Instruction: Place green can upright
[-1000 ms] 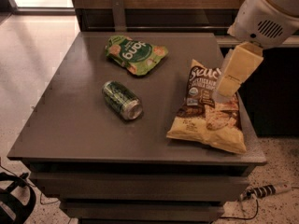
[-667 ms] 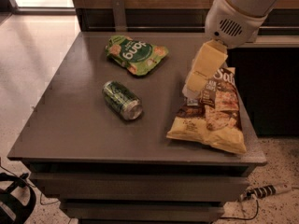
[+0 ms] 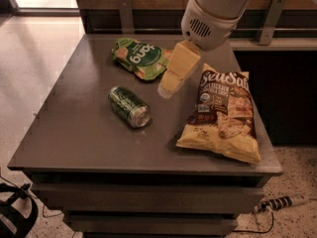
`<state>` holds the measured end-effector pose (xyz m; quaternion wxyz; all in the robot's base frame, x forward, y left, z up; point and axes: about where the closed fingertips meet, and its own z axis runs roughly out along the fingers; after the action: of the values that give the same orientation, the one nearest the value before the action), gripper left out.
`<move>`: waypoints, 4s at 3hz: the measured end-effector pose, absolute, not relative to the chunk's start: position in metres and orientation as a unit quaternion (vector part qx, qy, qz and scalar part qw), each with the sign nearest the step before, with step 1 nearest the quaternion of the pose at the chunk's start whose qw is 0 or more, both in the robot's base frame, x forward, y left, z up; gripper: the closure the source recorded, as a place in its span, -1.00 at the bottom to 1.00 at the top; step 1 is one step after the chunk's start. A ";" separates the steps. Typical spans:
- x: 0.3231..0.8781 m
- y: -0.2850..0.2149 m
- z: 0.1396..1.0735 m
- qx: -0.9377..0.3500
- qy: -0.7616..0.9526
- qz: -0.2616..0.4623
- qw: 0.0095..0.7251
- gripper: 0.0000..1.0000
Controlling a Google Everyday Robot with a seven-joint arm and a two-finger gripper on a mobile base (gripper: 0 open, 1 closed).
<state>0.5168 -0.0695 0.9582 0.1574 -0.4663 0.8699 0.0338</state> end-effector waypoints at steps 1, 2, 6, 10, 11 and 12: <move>0.517 -0.070 0.958 -0.466 0.870 0.034 0.158 -1.00; 0.523 -0.064 0.957 -0.446 0.883 0.029 0.147 -1.00; 0.531 0.033 0.904 -0.390 0.918 0.016 0.074 -1.00; 0.546 0.070 0.845 -0.347 0.938 0.017 0.011 -1.00; 0.544 0.065 0.839 -0.325 0.946 0.011 0.005 -1.00; 0.544 0.064 0.831 -0.314 0.949 0.012 0.000 -1.00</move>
Offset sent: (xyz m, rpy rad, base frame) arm 0.0176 0.0152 -0.0048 -0.0448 0.0681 -0.1425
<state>0.5443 0.0636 0.8315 -0.0003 -0.3143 0.9493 0.0117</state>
